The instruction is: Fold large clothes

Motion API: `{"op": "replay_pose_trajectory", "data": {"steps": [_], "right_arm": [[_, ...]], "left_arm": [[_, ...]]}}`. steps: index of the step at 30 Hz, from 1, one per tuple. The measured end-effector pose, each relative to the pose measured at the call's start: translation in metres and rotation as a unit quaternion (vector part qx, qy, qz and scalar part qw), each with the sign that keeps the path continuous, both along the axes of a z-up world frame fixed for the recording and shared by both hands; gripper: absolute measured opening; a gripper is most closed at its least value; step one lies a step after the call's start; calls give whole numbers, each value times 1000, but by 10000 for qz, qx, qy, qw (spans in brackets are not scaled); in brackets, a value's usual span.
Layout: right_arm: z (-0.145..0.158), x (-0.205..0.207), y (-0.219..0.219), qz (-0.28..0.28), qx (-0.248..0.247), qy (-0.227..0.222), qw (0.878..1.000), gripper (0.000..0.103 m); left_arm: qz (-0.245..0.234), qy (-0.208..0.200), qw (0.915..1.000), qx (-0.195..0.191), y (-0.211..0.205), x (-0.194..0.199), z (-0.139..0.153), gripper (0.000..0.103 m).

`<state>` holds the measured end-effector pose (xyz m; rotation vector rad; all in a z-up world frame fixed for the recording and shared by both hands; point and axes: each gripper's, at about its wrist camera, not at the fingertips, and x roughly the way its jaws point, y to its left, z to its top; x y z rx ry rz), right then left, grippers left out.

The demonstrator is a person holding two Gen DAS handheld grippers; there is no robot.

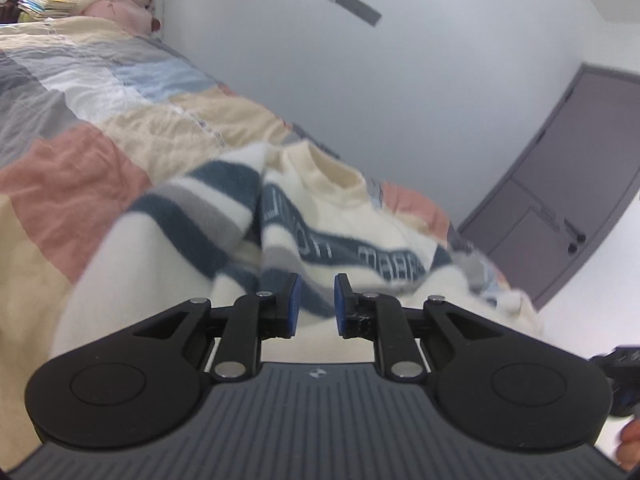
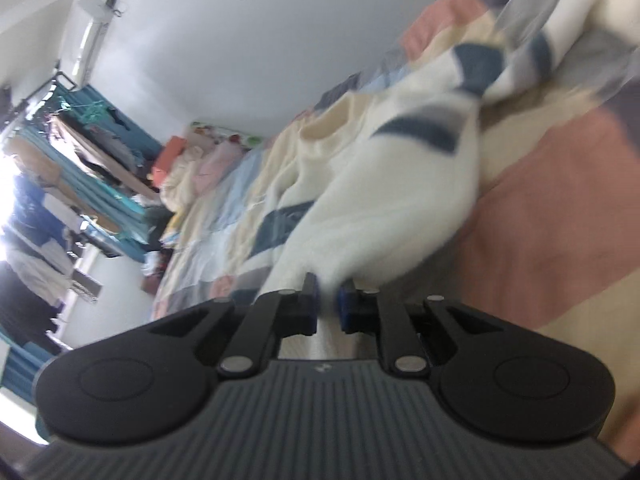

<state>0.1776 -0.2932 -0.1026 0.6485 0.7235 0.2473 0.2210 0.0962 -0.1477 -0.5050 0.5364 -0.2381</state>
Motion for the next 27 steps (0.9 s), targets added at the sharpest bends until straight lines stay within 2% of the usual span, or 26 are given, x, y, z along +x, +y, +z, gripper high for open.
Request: {"op": "replay_pose_trajectory", "data": {"steps": [5, 10, 12, 16, 21, 24, 27], "right_arm": [[6, -17, -27, -137, -704, 410, 9966, 13], [1, -29, -46, -445, -1251, 731, 9885, 11], [1, -32, -55, -569, -1392, 819, 9852, 10], [-3, -36, -69, -643, -1553, 951, 9812, 10], [-7, -45, -78, -740, -1632, 1006, 9787, 9], [-1, -48, -77, -677, -1642, 824, 9806, 9], [7, -46, -67, -522, -1543, 592, 9849, 9]], "left_arm": [[-326, -6, 9984, 466, -38, -10, -8, 19], [-783, -35, 9962, 385, -70, -38, -4, 19], [-928, 23, 9942, 540, -86, -53, -6, 19], [-1287, 325, 9862, 991, -119, -72, -20, 19], [-1434, 1088, 9740, 1374, -138, -59, -51, 19], [-1419, 1326, 9737, 1189, -134, -52, -58, 19], [-1314, 1154, 9796, 991, -118, -55, -44, 19]]}}
